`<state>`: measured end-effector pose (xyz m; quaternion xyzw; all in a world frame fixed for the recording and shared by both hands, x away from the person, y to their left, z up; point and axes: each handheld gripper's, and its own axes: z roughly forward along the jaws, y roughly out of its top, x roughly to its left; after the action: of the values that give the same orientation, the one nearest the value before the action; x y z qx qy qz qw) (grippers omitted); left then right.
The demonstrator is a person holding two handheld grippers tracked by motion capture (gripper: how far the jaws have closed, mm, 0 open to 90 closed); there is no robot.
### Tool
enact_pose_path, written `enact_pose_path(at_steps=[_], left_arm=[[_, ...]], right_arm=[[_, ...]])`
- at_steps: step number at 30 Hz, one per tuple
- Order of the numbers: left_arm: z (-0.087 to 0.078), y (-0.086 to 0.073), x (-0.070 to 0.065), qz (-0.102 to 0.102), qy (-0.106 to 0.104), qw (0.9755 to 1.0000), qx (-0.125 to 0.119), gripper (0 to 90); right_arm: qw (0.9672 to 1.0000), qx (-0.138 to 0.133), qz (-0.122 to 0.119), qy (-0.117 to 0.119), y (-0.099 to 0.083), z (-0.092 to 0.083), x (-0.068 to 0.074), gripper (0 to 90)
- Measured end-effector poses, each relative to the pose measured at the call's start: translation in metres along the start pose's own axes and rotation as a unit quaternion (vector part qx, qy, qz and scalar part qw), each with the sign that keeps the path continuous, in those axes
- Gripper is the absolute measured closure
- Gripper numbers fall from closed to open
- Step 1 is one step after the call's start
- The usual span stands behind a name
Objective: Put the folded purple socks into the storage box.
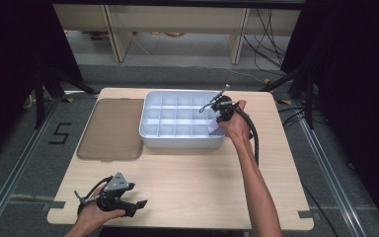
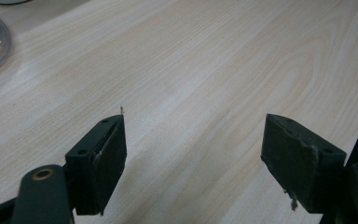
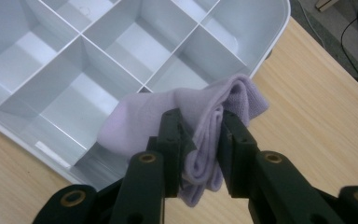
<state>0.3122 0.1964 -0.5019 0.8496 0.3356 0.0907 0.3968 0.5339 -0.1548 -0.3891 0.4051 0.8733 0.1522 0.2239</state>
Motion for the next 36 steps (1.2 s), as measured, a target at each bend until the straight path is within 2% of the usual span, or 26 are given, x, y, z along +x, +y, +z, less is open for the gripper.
enact_pose_path(at_steps=[1,2,3,4,6,7,8,9,10,11,14,15,17,19,20,22,26,31,32,34,36], left_arm=[[0.000,0.000,0.000,0.001,0.000,1.0000,0.000,21.8],[0.001,0.000,-0.001,-0.012,0.000,0.9999,-0.001,21.9],[0.001,0.000,-0.001,-0.013,0.000,0.9999,-0.002,21.9],[0.000,0.000,0.000,-0.005,0.004,1.0000,-0.001,21.9],[0.000,0.000,0.000,-0.006,0.002,1.0000,-0.001,21.9],[0.000,0.000,-0.001,-0.013,0.000,0.9999,-0.002,21.9],[0.001,-0.001,-0.002,-0.020,0.000,0.9998,-0.009,21.9],[0.000,0.000,0.000,-0.001,0.000,1.0000,0.001,21.9],[0.000,0.000,0.000,-0.002,0.000,1.0000,0.000,21.8],[0.000,0.000,-0.001,-0.001,-0.001,1.0000,0.001,21.9],[0.000,0.000,0.000,-0.001,0.000,1.0000,0.001,21.9],[0.000,0.000,0.000,0.000,0.000,1.0000,0.001,21.9],[0.000,0.000,0.000,-0.001,0.000,1.0000,0.001,21.9],[0.001,-0.001,-0.001,-0.013,-0.001,0.9999,0.002,21.9],[0.001,0.000,0.000,-0.003,0.000,1.0000,0.002,21.9],[0.001,0.000,-0.001,-0.008,-0.001,1.0000,0.000,21.9],[0.001,0.000,-0.001,-0.004,0.003,1.0000,0.004,21.9],[0.001,0.000,-0.001,-0.003,-0.004,1.0000,0.004,21.9],[0.001,0.000,-0.001,-0.004,0.004,1.0000,0.005,21.9],[0.001,0.000,-0.001,-0.006,-0.001,1.0000,0.003,21.9],[0.002,0.000,-0.002,-0.010,-0.002,0.9999,-0.002,21.9]], right_arm=[[1.0000,0.004,0.000,-0.001,0.000,0.002,0.001,72.8],[0.9999,0.006,-0.005,-0.009,0.000,0.004,0.002,72.8],[0.9999,0.009,-0.004,-0.012,0.000,0.005,0.003,72.8],[0.9998,0.011,-0.002,-0.016,0.001,0.005,0.004,72.8],[0.9998,0.009,-0.012,-0.016,0.001,0.007,0.003,72.8],[0.9998,0.013,-0.006,-0.013,0.002,0.007,0.003,72.8],[0.9997,0.012,-0.011,-0.018,0.002,0.007,0.003,72.8],[0.9997,0.014,-0.011,-0.019,0.001,0.008,0.004,72.8],[0.9997,0.018,-0.010,-0.015,0.001,0.008,0.004,72.8],[0.9994,0.020,-0.015,-0.026,0.001,0.009,0.005,72.8],[0.9992,0.019,-0.019,-0.031,0.001,0.011,0.005,72.8],[0.9992,0.023,-0.012,-0.029,0.001,0.011,0.007,72.7],[0.9992,0.023,-0.021,-0.024,0.000,0.013,0.008,72.7],[0.9990,0.025,-0.029,-0.025,-0.001,0.016,0.010,72.7],[0.9990,0.026,-0.028,-0.025,-0.001,0.017,0.011,72.6],[0.9987,0.025,-0.037,-0.025,-0.002,0.017,0.011,72.6],[0.9989,0.024,-0.034,-0.020,-0.002,0.019,0.012,72.5],[0.9986,0.030,-0.039,-0.017,-0.004,0.024,0.019,72.1],[0.9984,0.030,-0.047,-0.011,-0.004,0.026,0.019,72.0],[0.9980,0.031,-0.055,-0.005,-0.006,0.032,0.022,71.4],[0.9986,0.029,-0.045,0.000,-0.008,0.035,0.024,69.7]])
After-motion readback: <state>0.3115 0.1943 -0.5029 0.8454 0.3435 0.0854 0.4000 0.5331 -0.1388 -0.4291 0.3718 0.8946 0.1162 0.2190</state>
